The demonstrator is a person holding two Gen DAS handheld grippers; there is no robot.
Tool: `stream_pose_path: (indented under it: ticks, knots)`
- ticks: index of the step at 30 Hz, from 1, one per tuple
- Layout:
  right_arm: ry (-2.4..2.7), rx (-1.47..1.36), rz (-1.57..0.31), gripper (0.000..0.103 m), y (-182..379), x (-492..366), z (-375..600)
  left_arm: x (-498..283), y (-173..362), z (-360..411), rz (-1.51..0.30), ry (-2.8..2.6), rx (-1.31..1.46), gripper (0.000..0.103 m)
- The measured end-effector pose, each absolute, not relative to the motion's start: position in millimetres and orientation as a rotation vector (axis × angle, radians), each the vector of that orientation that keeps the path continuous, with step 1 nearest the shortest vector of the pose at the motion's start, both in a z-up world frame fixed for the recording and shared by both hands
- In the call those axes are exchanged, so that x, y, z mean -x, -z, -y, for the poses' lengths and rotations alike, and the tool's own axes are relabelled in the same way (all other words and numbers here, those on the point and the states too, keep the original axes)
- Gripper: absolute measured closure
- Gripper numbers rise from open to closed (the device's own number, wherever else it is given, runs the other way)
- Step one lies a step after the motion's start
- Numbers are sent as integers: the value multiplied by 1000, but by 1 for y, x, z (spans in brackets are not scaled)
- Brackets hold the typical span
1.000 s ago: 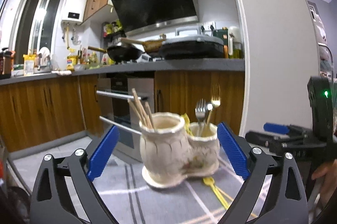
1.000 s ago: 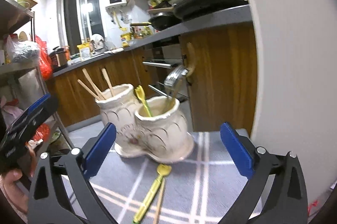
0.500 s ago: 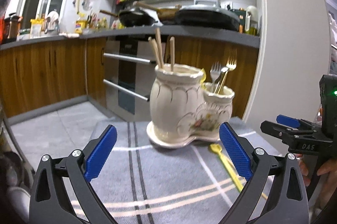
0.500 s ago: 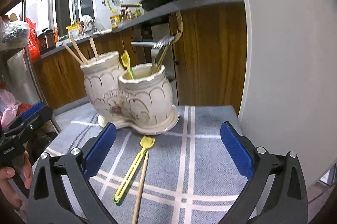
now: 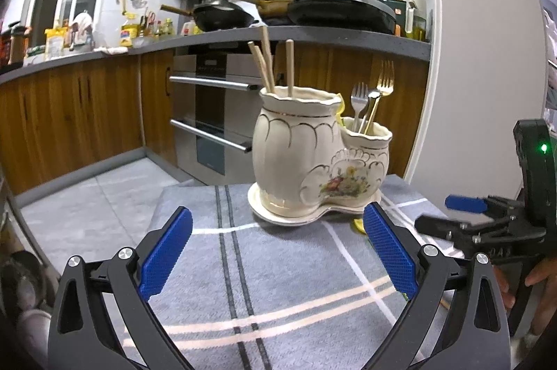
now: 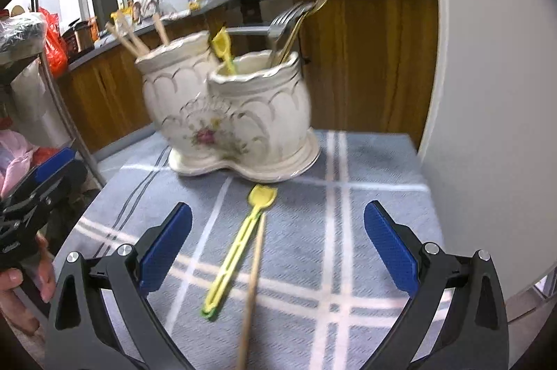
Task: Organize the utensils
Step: 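Withdraw both open tools from the pots back over the remaining utensils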
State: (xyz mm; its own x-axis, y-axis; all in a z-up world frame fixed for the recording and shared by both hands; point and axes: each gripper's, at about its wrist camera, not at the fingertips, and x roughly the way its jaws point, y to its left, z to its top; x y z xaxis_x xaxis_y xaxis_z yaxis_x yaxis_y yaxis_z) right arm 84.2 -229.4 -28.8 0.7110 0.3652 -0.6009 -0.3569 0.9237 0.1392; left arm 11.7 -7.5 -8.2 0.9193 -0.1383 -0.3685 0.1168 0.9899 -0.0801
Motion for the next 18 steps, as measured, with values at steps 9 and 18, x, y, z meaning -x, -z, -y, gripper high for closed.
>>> stream_pose_path:
  ticks: [9,18]
  knots:
    - [-488,38,-746,6,41,-80,208,-12,8,2,-390,113,75,5]
    - [-533,32,-788,43,46,-81,201,-13,9,-1,-400,123,98,5]
